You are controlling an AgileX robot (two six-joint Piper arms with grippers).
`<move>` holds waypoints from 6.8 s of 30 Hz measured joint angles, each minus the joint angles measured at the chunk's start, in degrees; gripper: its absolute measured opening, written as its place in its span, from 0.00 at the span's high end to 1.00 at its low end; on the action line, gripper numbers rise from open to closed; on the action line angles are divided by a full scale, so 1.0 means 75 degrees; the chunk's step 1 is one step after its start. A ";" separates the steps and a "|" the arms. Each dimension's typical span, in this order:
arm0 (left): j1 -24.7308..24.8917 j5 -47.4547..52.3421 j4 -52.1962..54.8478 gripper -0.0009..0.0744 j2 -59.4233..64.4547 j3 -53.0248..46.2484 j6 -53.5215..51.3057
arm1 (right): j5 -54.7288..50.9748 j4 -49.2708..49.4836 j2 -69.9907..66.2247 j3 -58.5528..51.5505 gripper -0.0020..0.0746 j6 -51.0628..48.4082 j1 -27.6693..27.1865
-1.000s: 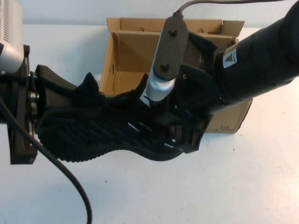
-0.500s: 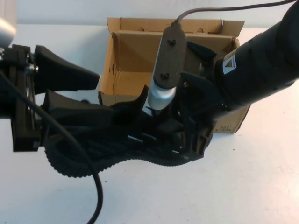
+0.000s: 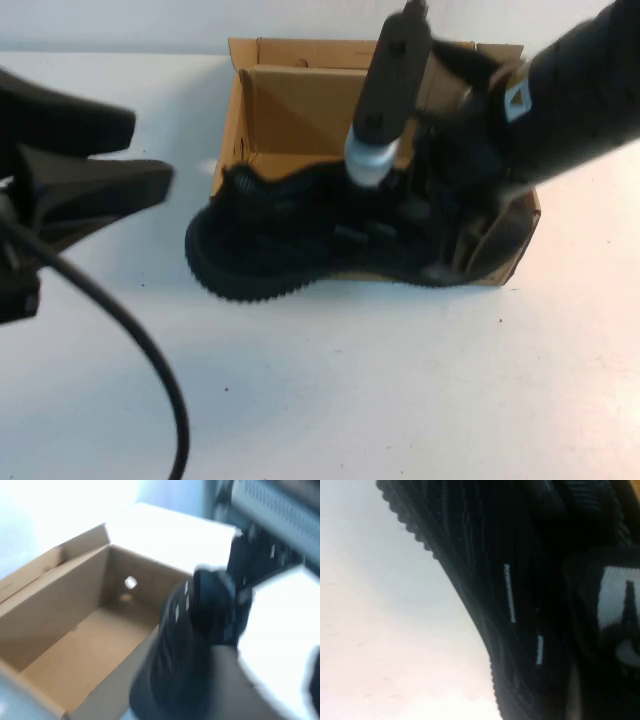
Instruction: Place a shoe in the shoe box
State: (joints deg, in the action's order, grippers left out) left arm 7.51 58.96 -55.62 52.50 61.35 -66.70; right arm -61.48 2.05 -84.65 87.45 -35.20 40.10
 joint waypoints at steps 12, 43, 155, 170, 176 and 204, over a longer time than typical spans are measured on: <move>0.0000 -0.0046 0.2344 0.99 -0.0754 0.0000 0.2789 | -0.0446 -0.0495 -0.1862 0.3028 0.95 -0.0084 -0.1137; 0.0000 -0.0288 0.2711 0.99 -0.0754 -0.0938 0.3191 | 0.0656 0.0104 -0.6085 0.5283 0.95 -0.0582 -0.2273; 0.0085 -0.3337 0.3664 0.99 -0.5254 -0.3690 0.4436 | 0.6124 0.2267 0.8146 -0.8505 0.99 0.1484 -0.2259; 0.0217 -0.5892 0.8370 0.99 -0.7070 -0.8303 1.0428 | 0.6064 0.2267 0.8146 -0.8505 0.99 0.1484 -0.2259; 0.0217 -0.4871 0.9023 0.99 -0.7088 -0.8372 1.0776 | 0.5683 0.2267 0.8146 -0.8505 0.99 0.1484 -0.2259; 0.0217 -0.4845 0.8570 0.99 -0.7088 -0.8372 1.0835 | 0.4915 0.2267 0.8146 -0.8505 0.99 0.1484 -0.2259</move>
State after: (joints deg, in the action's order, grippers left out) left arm 9.14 22.63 8.65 -0.66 -1.44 14.57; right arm -24.62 19.05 -23.56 23.66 -24.07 23.16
